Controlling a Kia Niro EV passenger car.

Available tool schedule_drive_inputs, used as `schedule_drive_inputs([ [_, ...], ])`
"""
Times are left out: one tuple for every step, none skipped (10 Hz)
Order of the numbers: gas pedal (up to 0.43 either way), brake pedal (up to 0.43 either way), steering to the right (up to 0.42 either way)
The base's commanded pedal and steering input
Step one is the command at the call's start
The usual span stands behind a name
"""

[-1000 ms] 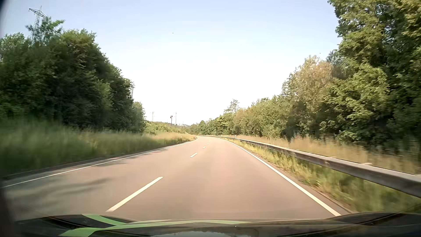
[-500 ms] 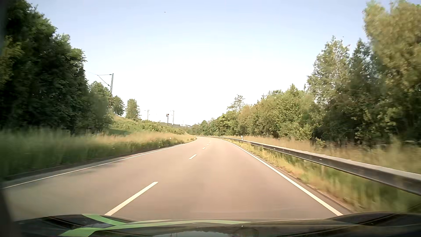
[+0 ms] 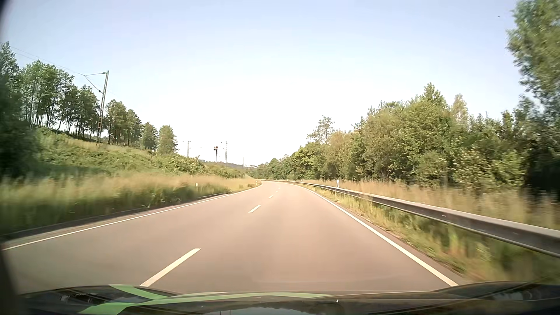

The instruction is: Follow the waypoints while adhering to traffic rules and regulations

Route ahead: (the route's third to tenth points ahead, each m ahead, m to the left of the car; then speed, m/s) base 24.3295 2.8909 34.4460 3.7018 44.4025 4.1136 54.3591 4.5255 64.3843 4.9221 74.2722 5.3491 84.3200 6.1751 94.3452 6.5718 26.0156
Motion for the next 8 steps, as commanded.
schedule_drive_inputs([
  [0.189, 0.000, -0.007],
  [0.189, 0.000, -0.008],
  [0.197, 0.000, -0.007],
  [0.209, 0.000, -0.007],
  [0.220, 0.000, -0.007],
  [0.228, 0.000, -0.006],
  [0.228, 0.000, -0.006],
  [0.228, 0.000, -0.006],
])
